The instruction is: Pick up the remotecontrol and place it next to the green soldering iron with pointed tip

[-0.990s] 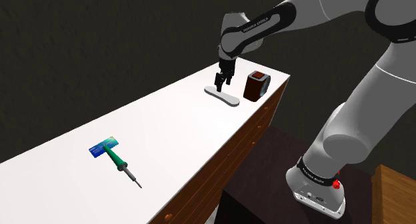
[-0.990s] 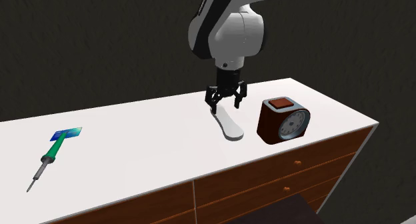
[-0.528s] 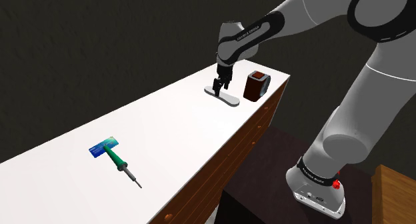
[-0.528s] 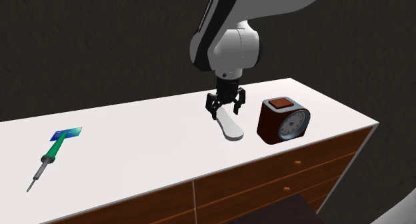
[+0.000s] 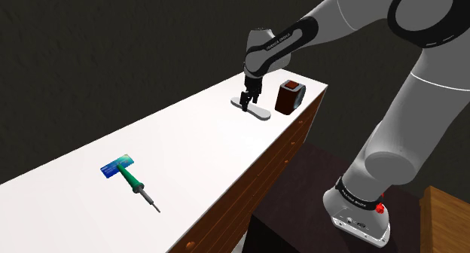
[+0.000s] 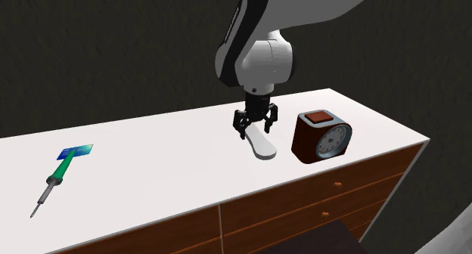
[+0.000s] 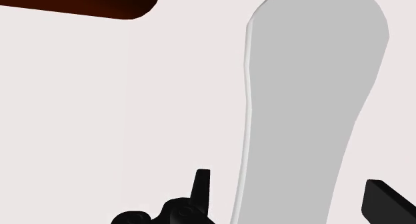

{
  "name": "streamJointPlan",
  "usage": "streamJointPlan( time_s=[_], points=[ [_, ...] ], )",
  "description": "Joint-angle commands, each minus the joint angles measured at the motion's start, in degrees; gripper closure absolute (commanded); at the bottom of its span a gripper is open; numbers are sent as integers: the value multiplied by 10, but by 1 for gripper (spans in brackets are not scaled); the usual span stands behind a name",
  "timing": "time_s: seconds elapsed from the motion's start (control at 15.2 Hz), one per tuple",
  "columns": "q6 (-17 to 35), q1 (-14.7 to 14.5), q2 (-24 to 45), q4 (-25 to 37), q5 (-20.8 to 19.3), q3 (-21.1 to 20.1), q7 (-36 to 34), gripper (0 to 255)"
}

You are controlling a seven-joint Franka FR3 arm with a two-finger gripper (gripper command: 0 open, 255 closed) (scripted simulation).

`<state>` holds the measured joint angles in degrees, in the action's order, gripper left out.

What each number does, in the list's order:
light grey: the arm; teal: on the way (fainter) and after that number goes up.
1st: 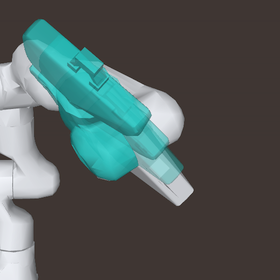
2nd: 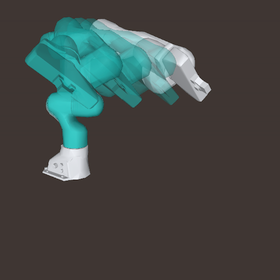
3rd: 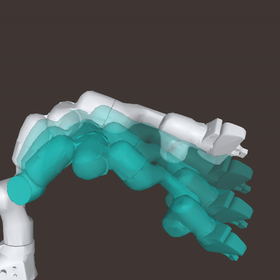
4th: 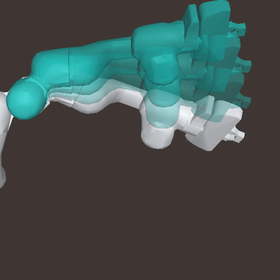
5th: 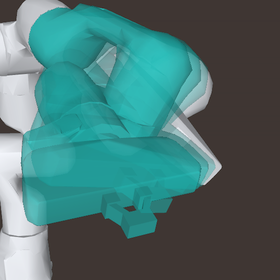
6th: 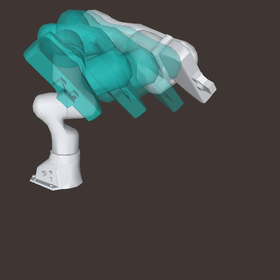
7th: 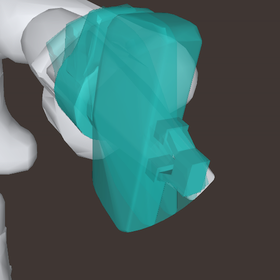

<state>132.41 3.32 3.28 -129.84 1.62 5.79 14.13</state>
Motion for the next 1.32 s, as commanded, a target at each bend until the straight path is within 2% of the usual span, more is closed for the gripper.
streamJointPlan(
  time_s=[0.0, 0.07, 0.66, 1.25],
  points=[
    [0, 0, 0, 0, 0, 0, 0, 0],
    [0, 0, 0, 0, 0, 0, 0, 255],
    [0, 0, 0, 0, 0, 0, 0, 255],
    [-68, 0, -40, 29, -6, 0, -5, 255]
  ],
)
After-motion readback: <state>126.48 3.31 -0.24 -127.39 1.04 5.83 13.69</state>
